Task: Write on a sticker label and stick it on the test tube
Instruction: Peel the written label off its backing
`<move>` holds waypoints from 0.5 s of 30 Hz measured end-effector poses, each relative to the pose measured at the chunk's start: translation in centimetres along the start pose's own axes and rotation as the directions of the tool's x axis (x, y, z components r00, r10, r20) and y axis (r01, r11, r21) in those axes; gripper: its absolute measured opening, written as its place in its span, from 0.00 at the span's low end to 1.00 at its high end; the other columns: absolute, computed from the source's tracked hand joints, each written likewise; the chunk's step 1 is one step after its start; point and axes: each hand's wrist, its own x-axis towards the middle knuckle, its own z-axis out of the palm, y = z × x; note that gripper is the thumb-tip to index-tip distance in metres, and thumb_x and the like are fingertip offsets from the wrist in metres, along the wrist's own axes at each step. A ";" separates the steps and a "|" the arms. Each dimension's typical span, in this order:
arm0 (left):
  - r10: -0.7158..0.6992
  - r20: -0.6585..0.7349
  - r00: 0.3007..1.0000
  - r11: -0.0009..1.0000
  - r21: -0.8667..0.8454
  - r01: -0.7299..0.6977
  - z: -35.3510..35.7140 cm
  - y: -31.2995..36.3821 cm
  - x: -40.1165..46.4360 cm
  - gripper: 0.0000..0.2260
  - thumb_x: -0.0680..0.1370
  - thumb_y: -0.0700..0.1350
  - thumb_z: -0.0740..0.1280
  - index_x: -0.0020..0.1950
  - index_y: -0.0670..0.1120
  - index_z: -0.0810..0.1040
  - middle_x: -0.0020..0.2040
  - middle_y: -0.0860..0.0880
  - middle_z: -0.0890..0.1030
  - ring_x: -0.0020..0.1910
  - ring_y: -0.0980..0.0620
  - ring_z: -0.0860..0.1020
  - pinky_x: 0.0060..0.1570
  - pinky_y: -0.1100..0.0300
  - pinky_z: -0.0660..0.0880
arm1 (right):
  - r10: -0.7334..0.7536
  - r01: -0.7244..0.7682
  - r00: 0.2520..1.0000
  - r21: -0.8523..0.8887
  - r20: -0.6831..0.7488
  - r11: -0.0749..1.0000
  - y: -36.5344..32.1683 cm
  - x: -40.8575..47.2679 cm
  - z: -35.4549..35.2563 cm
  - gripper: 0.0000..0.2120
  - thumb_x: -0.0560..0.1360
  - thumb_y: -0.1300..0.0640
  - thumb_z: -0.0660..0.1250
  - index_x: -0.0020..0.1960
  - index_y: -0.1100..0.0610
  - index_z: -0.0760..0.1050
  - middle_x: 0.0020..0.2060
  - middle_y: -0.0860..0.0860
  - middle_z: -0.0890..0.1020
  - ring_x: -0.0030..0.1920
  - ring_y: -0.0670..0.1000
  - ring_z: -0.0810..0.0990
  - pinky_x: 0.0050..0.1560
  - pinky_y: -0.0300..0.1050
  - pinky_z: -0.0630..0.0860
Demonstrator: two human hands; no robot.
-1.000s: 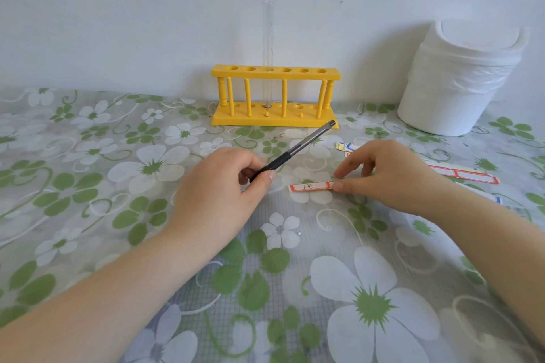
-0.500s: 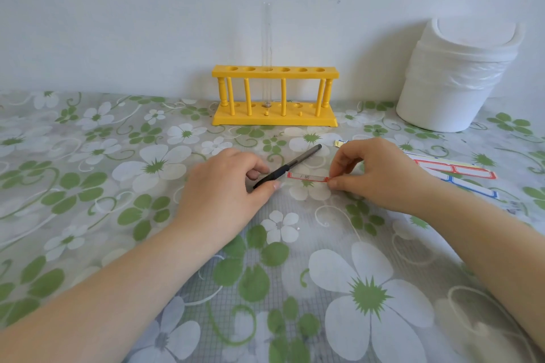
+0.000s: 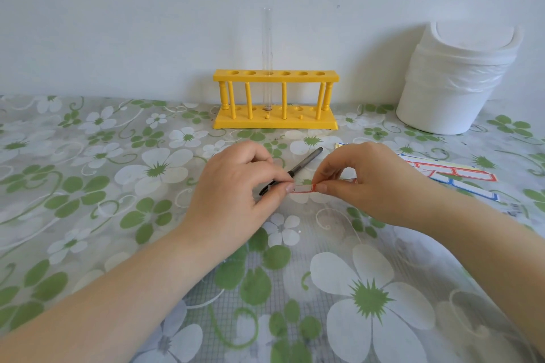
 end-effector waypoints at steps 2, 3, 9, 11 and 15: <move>-0.009 0.001 1.000 1.000 -0.005 0.009 0.0 0.1 0.0 0.09 0.71 0.53 0.65 0.41 0.52 0.84 0.40 0.52 0.76 0.41 0.56 0.74 0.41 0.58 0.72 | 0.001 -0.001 1.000 0.011 -0.010 1.000 0.1 0.0 0.1 0.04 0.72 0.54 0.68 0.43 0.52 0.82 0.37 0.41 0.80 0.43 0.43 0.77 0.49 0.34 0.67; -0.019 0.001 1.000 1.000 -0.013 0.019 0.0 0.1 0.0 0.09 0.71 0.53 0.65 0.40 0.52 0.84 0.39 0.52 0.76 0.41 0.56 0.74 0.41 0.59 0.71 | 0.007 -0.006 1.000 0.020 -0.017 1.000 0.1 0.1 0.2 0.04 0.72 0.54 0.68 0.42 0.51 0.81 0.37 0.41 0.80 0.42 0.42 0.77 0.45 0.31 0.67; -0.119 0.011 0.993 0.988 -0.095 0.120 0.1 0.3 0.0 0.08 0.69 0.55 0.65 0.37 0.55 0.82 0.39 0.55 0.75 0.42 0.56 0.74 0.42 0.64 0.69 | 0.057 -0.050 0.997 0.125 -0.056 0.991 0.4 0.4 0.4 0.04 0.71 0.56 0.69 0.38 0.50 0.80 0.36 0.43 0.81 0.42 0.42 0.78 0.43 0.26 0.69; -0.159 0.015 0.987 0.980 -0.121 0.160 0.2 0.5 0.1 0.04 0.69 0.54 0.67 0.35 0.57 0.80 0.39 0.55 0.75 0.43 0.56 0.74 0.42 0.67 0.69 | 0.075 -0.064 0.995 0.155 -0.065 0.986 0.4 0.6 0.4 0.05 0.71 0.56 0.69 0.36 0.49 0.79 0.35 0.44 0.82 0.41 0.43 0.79 0.45 0.30 0.70; -0.222 0.019 0.975 0.959 -0.177 0.221 0.1 0.2 0.1 0.08 0.70 0.51 0.70 0.33 0.62 0.76 0.40 0.57 0.75 0.45 0.62 0.73 0.43 0.75 0.65 | 0.128 -0.103 0.988 0.242 -0.089 0.965 0.8 0.7 0.1 0.05 0.71 0.57 0.70 0.36 0.50 0.80 0.33 0.44 0.82 0.37 0.43 0.80 0.42 0.30 0.73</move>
